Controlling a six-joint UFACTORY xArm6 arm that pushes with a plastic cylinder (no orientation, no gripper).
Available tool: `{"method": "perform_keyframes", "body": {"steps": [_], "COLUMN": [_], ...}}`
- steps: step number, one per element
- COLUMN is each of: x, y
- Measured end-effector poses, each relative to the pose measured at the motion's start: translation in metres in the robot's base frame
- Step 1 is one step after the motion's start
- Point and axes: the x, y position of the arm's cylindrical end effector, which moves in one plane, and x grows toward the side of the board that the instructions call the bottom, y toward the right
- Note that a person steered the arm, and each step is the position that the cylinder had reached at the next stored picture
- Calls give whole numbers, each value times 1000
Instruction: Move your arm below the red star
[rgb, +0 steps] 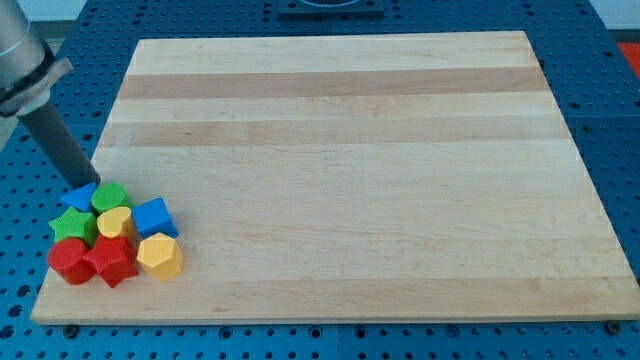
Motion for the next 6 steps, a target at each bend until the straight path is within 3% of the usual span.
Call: {"method": "perform_keyframes", "body": {"steps": [1, 2, 3, 4, 5, 6], "x": [21, 13, -37, -44, 8, 82], "y": [17, 25, 33, 87, 179, 194]}}
